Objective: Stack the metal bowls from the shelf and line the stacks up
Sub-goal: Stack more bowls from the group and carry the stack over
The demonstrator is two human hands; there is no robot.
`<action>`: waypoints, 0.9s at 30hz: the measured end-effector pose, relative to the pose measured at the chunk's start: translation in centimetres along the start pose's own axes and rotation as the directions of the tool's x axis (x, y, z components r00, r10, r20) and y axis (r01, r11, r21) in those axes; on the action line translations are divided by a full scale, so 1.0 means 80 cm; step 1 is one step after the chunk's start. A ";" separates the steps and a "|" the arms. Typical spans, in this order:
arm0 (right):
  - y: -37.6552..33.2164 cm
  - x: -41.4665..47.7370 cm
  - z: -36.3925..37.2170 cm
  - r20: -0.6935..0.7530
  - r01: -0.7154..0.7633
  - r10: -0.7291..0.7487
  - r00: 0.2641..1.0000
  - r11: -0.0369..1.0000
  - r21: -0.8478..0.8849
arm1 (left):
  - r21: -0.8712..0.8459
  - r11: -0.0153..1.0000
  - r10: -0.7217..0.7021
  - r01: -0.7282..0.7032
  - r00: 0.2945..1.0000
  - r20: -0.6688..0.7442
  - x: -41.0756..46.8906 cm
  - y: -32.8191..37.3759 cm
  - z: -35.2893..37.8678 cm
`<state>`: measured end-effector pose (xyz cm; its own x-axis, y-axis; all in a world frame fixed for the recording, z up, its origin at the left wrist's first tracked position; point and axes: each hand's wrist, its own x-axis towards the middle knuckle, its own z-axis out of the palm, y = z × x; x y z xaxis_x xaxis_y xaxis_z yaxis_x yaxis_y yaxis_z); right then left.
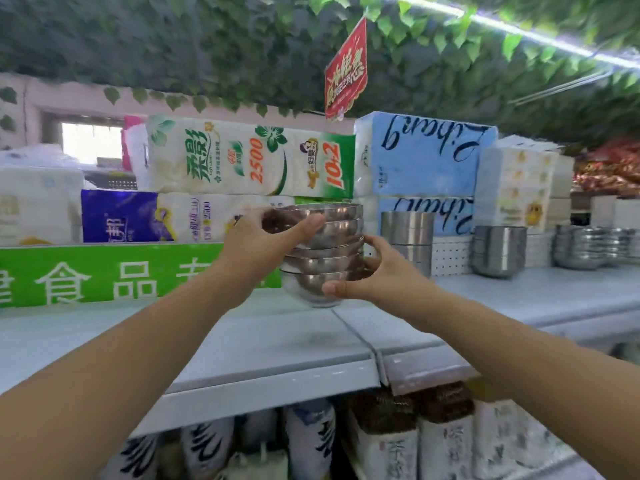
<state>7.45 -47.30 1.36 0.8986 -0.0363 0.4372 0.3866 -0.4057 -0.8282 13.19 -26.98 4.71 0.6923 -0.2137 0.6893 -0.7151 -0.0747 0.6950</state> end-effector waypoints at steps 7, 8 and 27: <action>0.053 -0.032 -0.158 -0.046 -0.016 0.012 0.999 0.997 -0.072 | -0.088 0.995 -0.038 0.049 0.992 0.119 0.021 0.016 0.160; 0.060 -0.037 -0.179 -0.050 -0.019 0.016 0.999 0.997 -0.072 | -0.089 0.995 -0.035 0.048 0.989 0.141 0.025 0.016 0.181; 0.171 -0.068 -0.405 -0.342 -0.148 0.105 0.934 0.984 -0.101 | -0.020 1.000 -0.005 0.017 0.883 0.469 0.119 0.040 0.445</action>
<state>1.11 -82.24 -1.01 0.8090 -0.3885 0.4412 0.2269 -0.4860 -0.8440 14.08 -63.94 6.23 0.5697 -0.6453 0.5090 -0.7011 -0.0584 0.7107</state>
